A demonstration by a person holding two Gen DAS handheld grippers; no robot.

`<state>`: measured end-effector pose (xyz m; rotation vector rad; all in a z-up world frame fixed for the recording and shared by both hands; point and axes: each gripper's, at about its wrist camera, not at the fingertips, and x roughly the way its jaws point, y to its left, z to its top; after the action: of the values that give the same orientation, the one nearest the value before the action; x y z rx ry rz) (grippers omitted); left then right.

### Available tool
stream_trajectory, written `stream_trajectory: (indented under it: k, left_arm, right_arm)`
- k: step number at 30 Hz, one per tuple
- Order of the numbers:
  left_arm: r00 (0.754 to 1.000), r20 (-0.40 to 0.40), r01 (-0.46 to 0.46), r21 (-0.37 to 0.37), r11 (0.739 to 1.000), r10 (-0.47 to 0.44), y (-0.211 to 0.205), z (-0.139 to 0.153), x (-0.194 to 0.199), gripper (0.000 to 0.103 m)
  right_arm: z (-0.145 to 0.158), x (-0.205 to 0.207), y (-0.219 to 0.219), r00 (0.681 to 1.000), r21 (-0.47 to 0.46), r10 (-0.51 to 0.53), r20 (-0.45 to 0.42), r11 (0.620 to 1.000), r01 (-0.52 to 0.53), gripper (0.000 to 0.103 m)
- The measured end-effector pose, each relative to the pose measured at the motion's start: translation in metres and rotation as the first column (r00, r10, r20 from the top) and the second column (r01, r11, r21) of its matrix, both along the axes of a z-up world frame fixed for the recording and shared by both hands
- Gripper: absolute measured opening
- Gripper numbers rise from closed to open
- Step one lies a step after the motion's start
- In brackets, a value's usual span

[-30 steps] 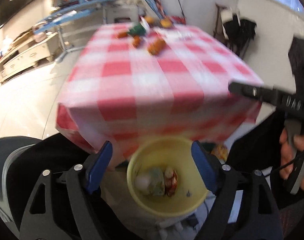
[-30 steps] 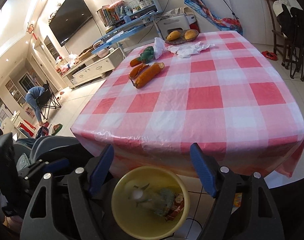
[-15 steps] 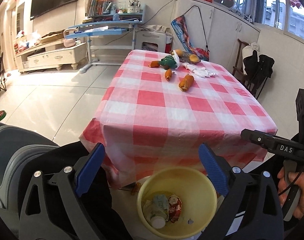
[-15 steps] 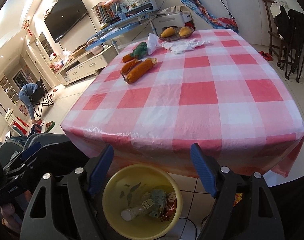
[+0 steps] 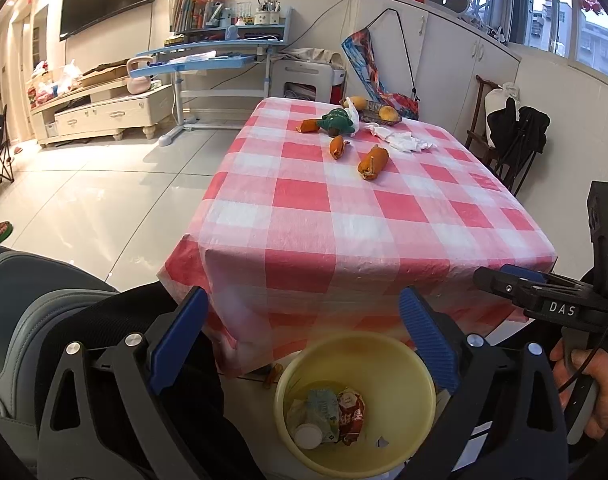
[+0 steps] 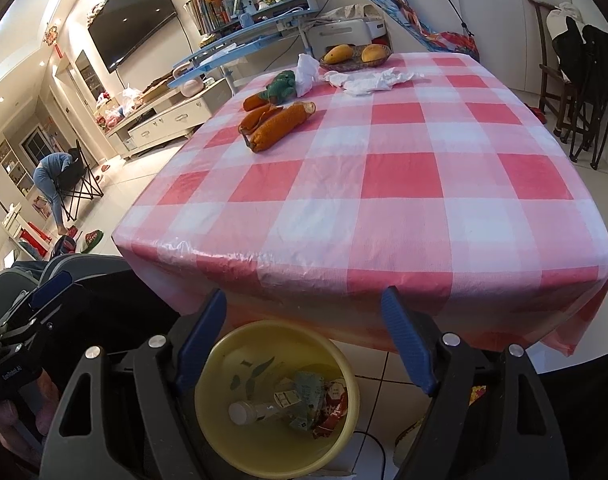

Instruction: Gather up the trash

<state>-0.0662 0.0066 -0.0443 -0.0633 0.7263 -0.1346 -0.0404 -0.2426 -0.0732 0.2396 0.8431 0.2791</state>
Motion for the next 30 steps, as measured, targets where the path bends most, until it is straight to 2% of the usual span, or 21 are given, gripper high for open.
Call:
stream_trajectory:
  k: [30]
  left_arm:
    - [1.000, -0.004, -0.004, 0.001, 1.000, 0.004, 0.0006, -0.0027, 0.0015, 0.094]
  right_arm:
    - [-0.0021, -0.0006, 0.0039, 1.000, -0.011, 0.008, -0.008, 1.000, -0.008, 0.077]
